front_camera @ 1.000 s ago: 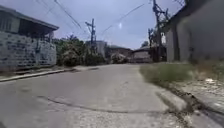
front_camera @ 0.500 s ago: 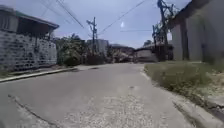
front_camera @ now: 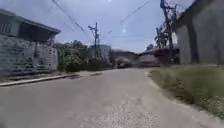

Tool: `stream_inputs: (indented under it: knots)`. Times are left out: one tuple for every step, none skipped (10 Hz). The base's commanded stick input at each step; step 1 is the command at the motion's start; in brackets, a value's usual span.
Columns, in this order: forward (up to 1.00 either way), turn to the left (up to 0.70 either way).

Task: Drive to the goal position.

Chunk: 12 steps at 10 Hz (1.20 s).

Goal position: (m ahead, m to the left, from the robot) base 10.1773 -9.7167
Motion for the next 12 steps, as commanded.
stream_inputs:
  knots:
    - [1.00,-0.39]
    - [1.00,-0.39]
    - [1.00,-0.39]
    - [1.00,-0.06]
    - [1.00,0.01]
    - [1.00,0.01]
    - [1.00,0.01]
    - [1.00,0.01]
    - [1.00,0.01]
    - [1.00,0.01]
    - [1.00,0.01]
    - [1.00,0.01]
